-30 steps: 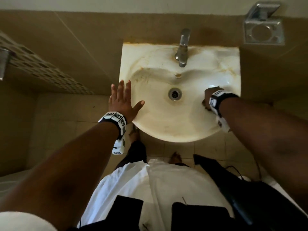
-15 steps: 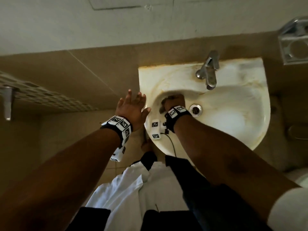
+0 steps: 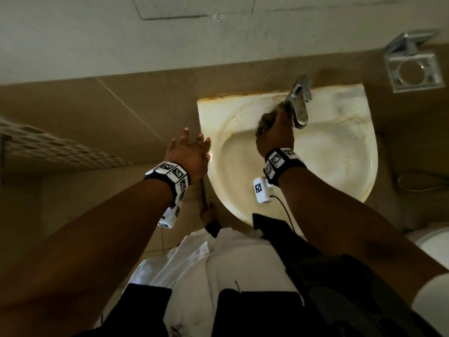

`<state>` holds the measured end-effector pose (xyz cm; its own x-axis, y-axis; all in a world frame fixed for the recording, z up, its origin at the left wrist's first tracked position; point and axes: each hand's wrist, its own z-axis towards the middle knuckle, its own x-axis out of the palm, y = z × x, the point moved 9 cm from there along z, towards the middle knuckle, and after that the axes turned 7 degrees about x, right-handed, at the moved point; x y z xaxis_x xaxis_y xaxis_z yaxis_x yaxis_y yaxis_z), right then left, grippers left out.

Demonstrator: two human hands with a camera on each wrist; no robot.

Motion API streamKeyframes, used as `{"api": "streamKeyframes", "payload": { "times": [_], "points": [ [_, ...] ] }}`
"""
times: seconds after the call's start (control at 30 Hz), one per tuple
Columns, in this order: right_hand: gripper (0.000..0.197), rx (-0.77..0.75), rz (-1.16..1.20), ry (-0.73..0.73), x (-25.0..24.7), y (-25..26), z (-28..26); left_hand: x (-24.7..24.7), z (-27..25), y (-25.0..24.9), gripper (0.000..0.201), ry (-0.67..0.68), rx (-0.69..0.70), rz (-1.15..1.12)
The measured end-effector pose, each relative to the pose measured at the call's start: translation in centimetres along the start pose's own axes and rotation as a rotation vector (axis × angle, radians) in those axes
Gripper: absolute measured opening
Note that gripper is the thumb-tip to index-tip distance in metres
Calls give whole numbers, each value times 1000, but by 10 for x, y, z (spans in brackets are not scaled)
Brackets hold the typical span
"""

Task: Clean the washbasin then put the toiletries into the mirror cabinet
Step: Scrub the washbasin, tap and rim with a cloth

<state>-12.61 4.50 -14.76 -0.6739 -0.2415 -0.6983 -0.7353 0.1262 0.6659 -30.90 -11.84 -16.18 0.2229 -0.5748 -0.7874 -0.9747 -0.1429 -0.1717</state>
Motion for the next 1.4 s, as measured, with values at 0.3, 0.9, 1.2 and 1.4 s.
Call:
{"api": "streamKeyframes", "payload": {
  "times": [0.3, 0.9, 1.2, 1.4],
  "points": [
    [30, -560, -372, 656, 121, 47, -105, 9, -6, 38, 59, -279, -41, -768],
    [34, -648, -565, 712, 134, 103, -106, -12, -12, 50, 58, -476, -125, -932],
    [31, -481, -345, 295, 65, 118, -44, 2, -16, 46, 68, -515, -122, -939],
    [38, -694, -545, 556, 110, 107, -99, -2, -14, 24, 70, -559, -115, -848]
  ]
}}
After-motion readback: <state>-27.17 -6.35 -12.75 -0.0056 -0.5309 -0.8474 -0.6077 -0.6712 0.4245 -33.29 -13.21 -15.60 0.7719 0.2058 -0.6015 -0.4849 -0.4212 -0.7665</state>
